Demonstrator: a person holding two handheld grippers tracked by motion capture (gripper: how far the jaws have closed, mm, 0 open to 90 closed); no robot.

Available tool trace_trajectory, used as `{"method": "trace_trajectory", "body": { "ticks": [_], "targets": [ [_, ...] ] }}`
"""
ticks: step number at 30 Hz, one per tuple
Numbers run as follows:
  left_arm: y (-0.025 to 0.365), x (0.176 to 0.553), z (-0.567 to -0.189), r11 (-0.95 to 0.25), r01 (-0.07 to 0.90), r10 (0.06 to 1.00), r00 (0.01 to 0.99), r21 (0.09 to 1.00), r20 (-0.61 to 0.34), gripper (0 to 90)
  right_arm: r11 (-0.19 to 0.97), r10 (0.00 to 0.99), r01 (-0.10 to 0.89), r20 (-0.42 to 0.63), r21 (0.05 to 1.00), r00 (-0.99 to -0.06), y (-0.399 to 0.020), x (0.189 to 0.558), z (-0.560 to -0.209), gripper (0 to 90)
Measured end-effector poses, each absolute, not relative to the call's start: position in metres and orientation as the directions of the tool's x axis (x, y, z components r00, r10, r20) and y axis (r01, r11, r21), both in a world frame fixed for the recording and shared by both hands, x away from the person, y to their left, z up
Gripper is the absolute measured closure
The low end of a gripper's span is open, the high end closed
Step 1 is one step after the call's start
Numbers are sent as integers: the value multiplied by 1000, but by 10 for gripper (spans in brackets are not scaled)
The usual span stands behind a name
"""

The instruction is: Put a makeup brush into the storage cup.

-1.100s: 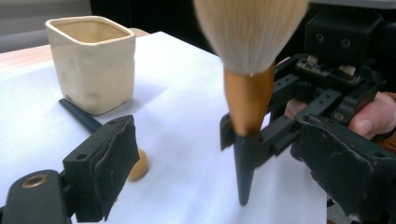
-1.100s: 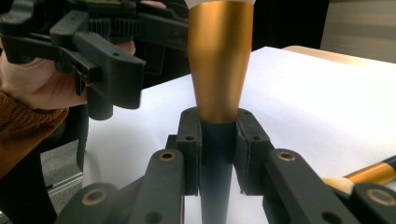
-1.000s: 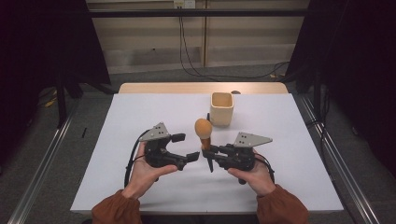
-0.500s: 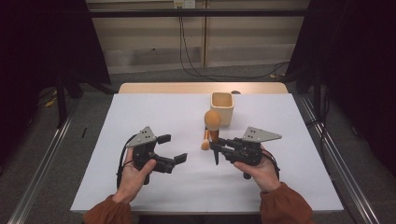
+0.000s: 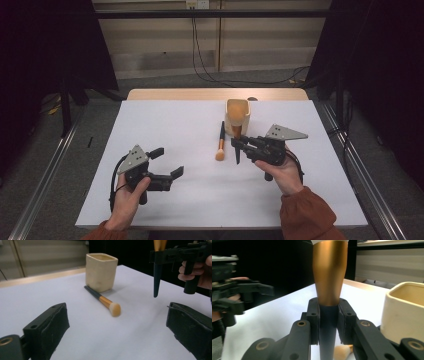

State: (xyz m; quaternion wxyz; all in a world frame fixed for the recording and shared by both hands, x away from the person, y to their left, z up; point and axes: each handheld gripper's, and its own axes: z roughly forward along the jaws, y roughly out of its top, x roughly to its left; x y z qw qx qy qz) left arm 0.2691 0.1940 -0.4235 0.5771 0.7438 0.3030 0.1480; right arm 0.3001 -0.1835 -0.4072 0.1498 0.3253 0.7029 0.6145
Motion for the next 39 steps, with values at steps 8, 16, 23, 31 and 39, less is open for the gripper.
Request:
{"method": "trace_trajectory", "body": {
  "ticks": [8, 16, 23, 31, 39],
  "targets": [
    [221, 263, -439, -112, 323, 653, 737, 940, -176, 19, 23, 668, 266, 184, 964, -721, -189, 312, -404, 753],
    [227, 248, -443, -108, 297, 671, 726, 949, -151, 16, 17, 688, 241, 164, 970, -707, -194, 323, -394, 752],
    [232, 248, -449, -100, 298, 671, 725, 949, -157, 25, -3, 709, 232, 166, 973, -686, -199, 332, -386, 752],
    [237, 248, -449, -76, 283, 688, 709, 956, -155, 25, -3, 737, 225, 154, 974, -659, -198, 343, -377, 753],
    [234, 251, -453, -87, 292, 691, 707, 952, -153, 25, -20, 739, 219, 162, 975, -654, -195, 363, -372, 752]
  ]
}}
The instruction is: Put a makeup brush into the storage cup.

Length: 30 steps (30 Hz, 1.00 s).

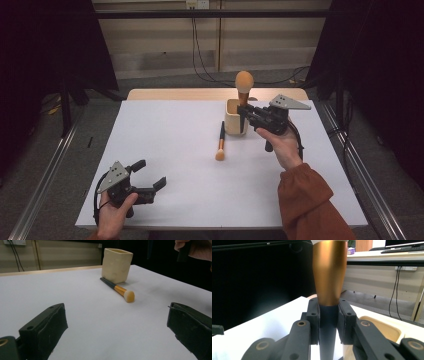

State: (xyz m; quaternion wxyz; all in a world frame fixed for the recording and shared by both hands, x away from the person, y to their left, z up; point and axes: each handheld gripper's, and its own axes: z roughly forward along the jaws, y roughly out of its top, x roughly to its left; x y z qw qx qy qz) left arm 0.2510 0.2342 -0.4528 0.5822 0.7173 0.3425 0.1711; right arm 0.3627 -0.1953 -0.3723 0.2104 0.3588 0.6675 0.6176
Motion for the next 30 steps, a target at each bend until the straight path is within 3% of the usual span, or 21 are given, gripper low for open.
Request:
{"method": "trace_trajectory", "body": {
  "ticks": [21, 30],
  "targets": [
    [240, 251, -453, -88, 298, 696, 701, 950, -155, 31, -45, 779, 164, 137, 986, -612, -196, 408, -346, 752],
    [239, 252, -454, -88, 299, 692, 704, 950, -157, 35, -31, 796, 167, 125, 985, -592, -196, 425, -356, 752]
  ]
}}
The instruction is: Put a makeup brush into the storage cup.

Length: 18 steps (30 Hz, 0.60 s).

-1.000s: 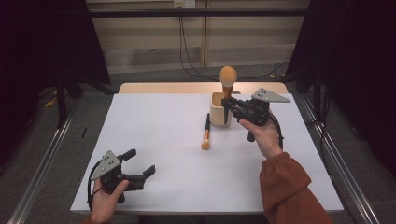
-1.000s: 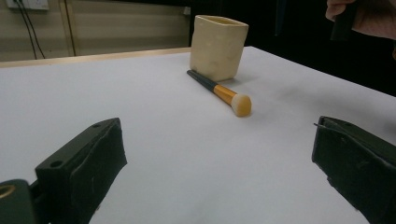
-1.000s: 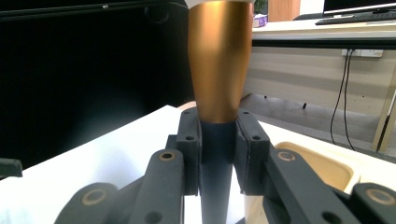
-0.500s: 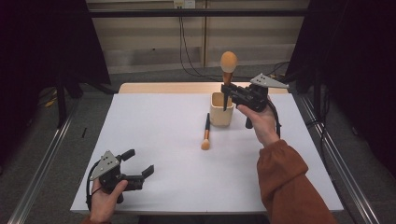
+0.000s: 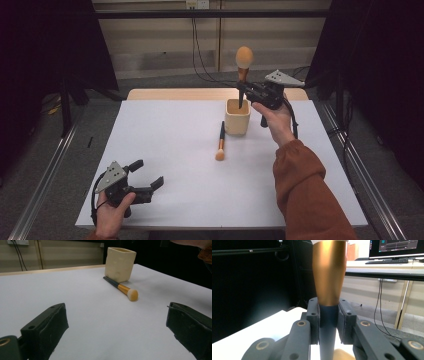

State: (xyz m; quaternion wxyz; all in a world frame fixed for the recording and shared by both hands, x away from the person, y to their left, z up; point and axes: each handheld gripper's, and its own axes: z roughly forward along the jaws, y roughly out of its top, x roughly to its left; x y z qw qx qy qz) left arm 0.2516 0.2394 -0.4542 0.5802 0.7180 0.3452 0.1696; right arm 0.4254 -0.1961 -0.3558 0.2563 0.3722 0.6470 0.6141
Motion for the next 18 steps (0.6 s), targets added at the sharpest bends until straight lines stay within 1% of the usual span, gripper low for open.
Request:
{"method": "trace_trajectory", "body": {
  "ticks": [18],
  "targets": [
    [241, 255, -455, -107, 289, 698, 704, 951, -135, 33, 12, 820, 215, 113, 976, -561, -204, 442, -390, 752]
  ]
}}
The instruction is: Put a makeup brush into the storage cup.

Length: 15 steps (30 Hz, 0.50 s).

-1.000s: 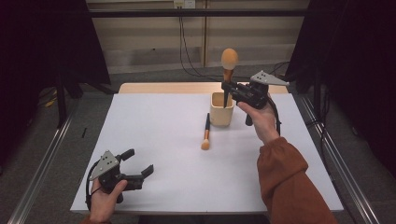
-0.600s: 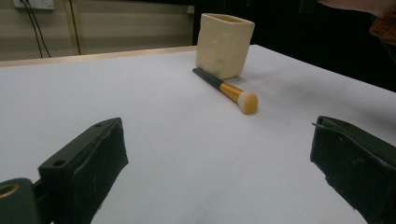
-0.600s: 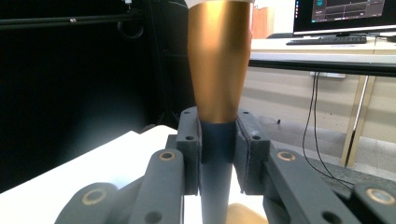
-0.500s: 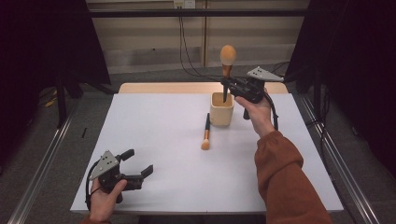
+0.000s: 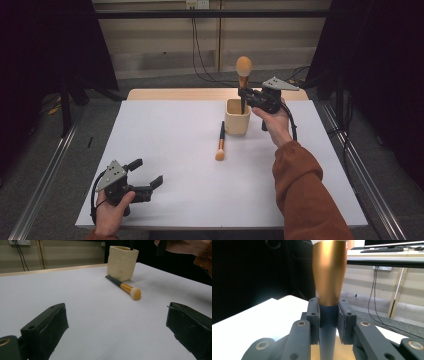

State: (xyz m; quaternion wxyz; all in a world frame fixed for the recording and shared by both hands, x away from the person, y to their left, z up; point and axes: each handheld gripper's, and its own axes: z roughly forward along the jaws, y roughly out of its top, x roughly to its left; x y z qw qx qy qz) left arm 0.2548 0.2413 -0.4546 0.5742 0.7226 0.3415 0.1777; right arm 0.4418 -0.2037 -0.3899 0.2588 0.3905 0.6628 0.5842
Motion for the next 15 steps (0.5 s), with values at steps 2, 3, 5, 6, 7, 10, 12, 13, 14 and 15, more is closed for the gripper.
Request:
{"method": "trace_trajectory", "body": {
  "ticks": [2, 3, 5, 6, 7, 10, 12, 13, 14, 15],
  "targets": [
    [240, 255, -455, -107, 290, 694, 707, 951, -138, 30, 21, 819, 220, 109, 975, -564, -204, 443, -392, 752],
    [240, 255, -455, -112, 288, 694, 708, 951, -133, 30, 23, 820, 222, 109, 975, -562, -204, 443, -393, 752],
    [240, 255, -455, -115, 286, 695, 708, 951, -129, 30, 22, 815, 225, 113, 974, -568, -203, 443, -396, 752],
    [240, 255, -455, -115, 285, 694, 708, 951, -128, 30, 26, 816, 228, 111, 973, -568, -203, 442, -398, 752],
    [240, 255, -455, -118, 285, 695, 708, 951, -126, 30, 23, 815, 230, 115, 973, -568, -203, 442, -400, 752],
    [240, 255, -455, -122, 286, 690, 713, 950, -126, 27, -22, 818, 246, 159, 969, -553, -204, 441, -411, 751],
    [239, 255, -455, -128, 282, 689, 715, 951, -119, 27, -6, 823, 250, 147, 968, -549, -203, 440, -416, 751],
    [238, 255, -455, -128, 280, 686, 718, 952, -119, 27, -7, 822, 255, 151, 967, -549, -204, 440, -417, 751],
    [238, 255, -455, -133, 279, 683, 721, 951, -116, 27, -10, 821, 254, 153, 967, -550, -205, 439, -418, 752],
    [237, 255, -455, -134, 281, 685, 719, 950, -116, 27, -14, 820, 254, 156, 967, -550, -205, 438, -419, 751]
  ]
}}
